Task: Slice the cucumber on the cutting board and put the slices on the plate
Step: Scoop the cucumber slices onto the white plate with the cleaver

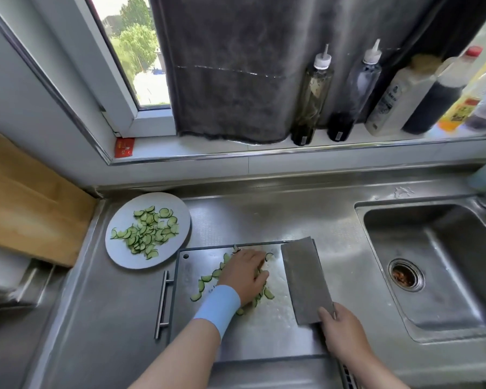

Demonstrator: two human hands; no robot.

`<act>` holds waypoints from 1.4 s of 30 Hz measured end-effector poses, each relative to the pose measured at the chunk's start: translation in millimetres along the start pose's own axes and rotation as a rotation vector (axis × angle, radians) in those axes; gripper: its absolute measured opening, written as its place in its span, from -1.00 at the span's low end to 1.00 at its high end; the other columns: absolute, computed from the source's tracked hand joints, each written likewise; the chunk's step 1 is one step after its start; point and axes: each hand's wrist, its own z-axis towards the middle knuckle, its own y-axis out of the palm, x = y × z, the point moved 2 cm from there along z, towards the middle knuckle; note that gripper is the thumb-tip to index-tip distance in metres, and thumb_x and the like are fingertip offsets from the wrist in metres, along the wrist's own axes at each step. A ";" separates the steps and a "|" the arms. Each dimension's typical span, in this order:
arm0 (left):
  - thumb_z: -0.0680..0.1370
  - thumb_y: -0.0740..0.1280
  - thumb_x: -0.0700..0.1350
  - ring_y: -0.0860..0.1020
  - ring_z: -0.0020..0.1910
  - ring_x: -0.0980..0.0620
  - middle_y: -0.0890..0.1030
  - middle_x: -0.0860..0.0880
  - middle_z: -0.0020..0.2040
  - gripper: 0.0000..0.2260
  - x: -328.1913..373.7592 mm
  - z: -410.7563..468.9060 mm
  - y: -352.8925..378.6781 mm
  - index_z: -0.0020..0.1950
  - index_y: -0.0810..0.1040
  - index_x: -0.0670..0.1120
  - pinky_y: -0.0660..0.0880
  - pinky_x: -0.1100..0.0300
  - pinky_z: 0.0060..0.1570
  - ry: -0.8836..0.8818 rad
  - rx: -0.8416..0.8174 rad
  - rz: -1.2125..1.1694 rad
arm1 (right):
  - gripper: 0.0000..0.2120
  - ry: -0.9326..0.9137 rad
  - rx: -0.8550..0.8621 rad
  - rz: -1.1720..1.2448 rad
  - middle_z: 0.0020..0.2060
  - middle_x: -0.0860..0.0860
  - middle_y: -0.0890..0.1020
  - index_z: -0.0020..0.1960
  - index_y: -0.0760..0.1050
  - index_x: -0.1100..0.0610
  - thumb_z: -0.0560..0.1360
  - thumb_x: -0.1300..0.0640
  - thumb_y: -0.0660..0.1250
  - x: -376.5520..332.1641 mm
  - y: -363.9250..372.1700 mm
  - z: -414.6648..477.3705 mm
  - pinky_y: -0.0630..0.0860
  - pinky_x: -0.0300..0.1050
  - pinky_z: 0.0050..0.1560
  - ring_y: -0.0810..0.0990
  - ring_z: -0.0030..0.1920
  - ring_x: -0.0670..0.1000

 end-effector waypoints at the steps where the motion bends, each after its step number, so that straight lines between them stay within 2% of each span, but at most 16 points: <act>1: 0.61 0.18 0.04 0.26 0.42 0.00 0.37 0.02 0.44 -0.57 -0.1 -4.9 0.4 0.47 0.33 -0.03 0.13 0.18 0.41 0.008 0.051 -0.033 | -0.79 0.014 -0.022 0.005 -0.34 -0.03 0.63 -0.17 0.53 0.10 0.61 0.09 0.25 2.8 3.6 1.8 0.50 -0.12 -0.19 0.60 -0.25 0.02; 4: 0.61 0.19 -0.01 0.19 0.48 0.00 0.30 0.05 0.49 -0.57 -10.4 -9.2 1.7 0.49 0.32 -0.01 0.10 0.12 0.48 -0.102 0.197 -0.090 | -0.76 0.031 -0.079 0.007 -0.46 0.01 0.60 -0.24 0.46 0.05 0.60 0.05 0.24 6.4 13.1 5.4 0.56 -0.06 -0.24 0.62 -0.40 0.08; 6: 0.63 0.14 0.05 -0.02 0.54 0.04 0.10 0.11 0.55 -0.49 -19.4 -6.9 0.6 0.56 0.14 0.01 -0.03 0.14 0.51 -0.251 0.168 -0.113 | -0.76 0.009 -0.110 0.016 -0.45 0.03 0.60 -0.24 0.44 0.04 0.60 0.05 0.23 1.5 17.5 6.5 0.55 -0.05 -0.33 0.61 -0.47 0.10; 8: 0.62 0.12 0.14 -0.13 0.54 0.10 -0.02 0.12 0.57 -0.42 -25.0 -3.9 3.2 0.58 0.03 0.01 -0.08 0.14 0.51 -0.307 0.079 -0.124 | -0.76 0.007 -0.136 0.034 -0.43 0.09 0.59 -0.20 0.44 0.12 0.62 0.08 0.22 -6.0 22.8 6.8 0.48 -0.11 -0.44 0.59 -0.53 0.11; 11: 0.59 0.17 0.19 -0.08 0.53 0.15 0.05 0.10 0.57 -0.39 -20.5 -5.1 8.6 0.57 0.09 0.01 0.00 0.12 0.48 -0.308 0.081 -0.219 | -0.76 0.015 -0.163 0.037 -0.41 0.10 0.57 -0.17 0.45 0.15 0.62 0.07 0.23 -11.9 34.1 9.4 0.47 -0.10 -0.48 0.59 -0.51 0.14; 15: 0.56 0.25 0.17 0.05 0.50 0.12 0.17 0.05 0.54 -0.39 -15.6 -13.9 14.4 0.55 0.17 0.02 0.04 0.18 0.44 -0.317 0.174 -0.321 | -0.76 -0.023 -0.239 -0.005 -0.39 -0.01 0.57 -0.18 0.47 0.06 0.61 0.00 0.22 -18.4 49.0 9.1 0.52 -0.09 -0.30 0.63 -0.34 0.14; 20: 0.53 0.30 0.19 0.04 0.51 0.11 0.14 0.04 0.54 -0.30 -13.0 -17.2 17.5 0.57 0.06 0.05 0.04 0.16 0.47 -0.322 0.180 -0.379 | -0.77 -0.065 -0.292 -0.032 -0.32 0.01 0.60 -0.15 0.48 0.05 0.64 0.01 0.20 -33.9 60.1 -0.3 0.50 -0.13 -0.26 0.61 -0.29 0.08; 23: 0.51 0.31 0.19 0.03 0.51 0.11 0.12 0.07 0.54 -0.29 -11.1 -18.1 19.2 0.56 0.09 0.04 0.08 0.09 0.49 -0.301 0.209 -0.375 | -0.78 -0.097 -0.315 -0.040 -0.22 0.00 0.61 -0.11 0.48 0.07 0.65 0.02 0.18 -41.7 64.8 -6.2 0.43 -0.16 -0.23 0.58 -0.20 -0.01; 25: 0.51 0.32 0.19 0.03 0.50 0.12 0.12 0.10 0.54 -0.30 -9.1 -20.1 19.7 0.56 0.12 0.04 0.06 0.12 0.49 -0.297 0.248 -0.388 | -0.77 -0.113 -0.303 -0.037 -0.20 0.00 0.61 -0.11 0.49 0.10 0.65 0.04 0.17 -45.0 66.3 -11.1 0.38 -0.19 -0.25 0.55 -0.18 -0.04; 31: 0.47 0.26 0.26 0.02 0.50 0.15 0.14 0.14 0.51 -0.30 -3.9 -29.1 15.7 0.54 0.21 0.00 0.00 0.23 0.47 -0.210 0.338 -0.363 | -0.75 -0.090 -0.279 0.006 -0.40 -0.03 0.53 -0.25 0.40 0.08 0.60 0.10 0.19 -48.7 64.0 -20.7 0.32 -0.15 -0.32 0.49 -0.35 -0.02; 35: 0.52 0.33 0.13 0.04 0.51 0.14 0.18 0.10 0.51 -0.37 -4.3 -29.3 -1.3 0.53 0.24 -0.04 0.01 0.24 0.47 -0.177 0.389 -0.369 | -0.76 -0.099 -0.252 0.021 -0.43 -0.03 0.46 -0.28 0.34 0.09 0.57 0.13 0.22 -63.8 61.4 -26.2 0.27 -0.13 -0.33 0.42 -0.38 -0.02; 39: 0.51 0.30 0.11 0.09 0.50 0.12 0.23 0.05 0.49 -0.40 -14.1 -26.1 -29.2 0.50 0.28 -0.07 0.06 0.21 0.48 -0.138 0.447 -0.361 | -0.77 -0.117 -0.222 0.080 -0.44 -0.03 0.44 -0.29 0.35 0.09 0.54 0.16 0.24 -91.0 64.9 -31.2 0.27 -0.11 -0.31 0.41 -0.38 0.00; 42: 0.52 0.31 0.09 0.12 0.49 0.12 0.24 0.04 0.48 -0.41 -27.6 -23.5 -52.9 0.50 0.29 -0.07 0.09 0.20 0.48 -0.111 0.476 -0.333 | -0.77 -0.101 -0.227 0.130 -0.51 -0.08 0.41 -0.31 0.33 0.09 0.52 0.18 0.23 -116.5 72.6 -33.4 0.26 -0.14 -0.32 0.35 -0.45 -0.01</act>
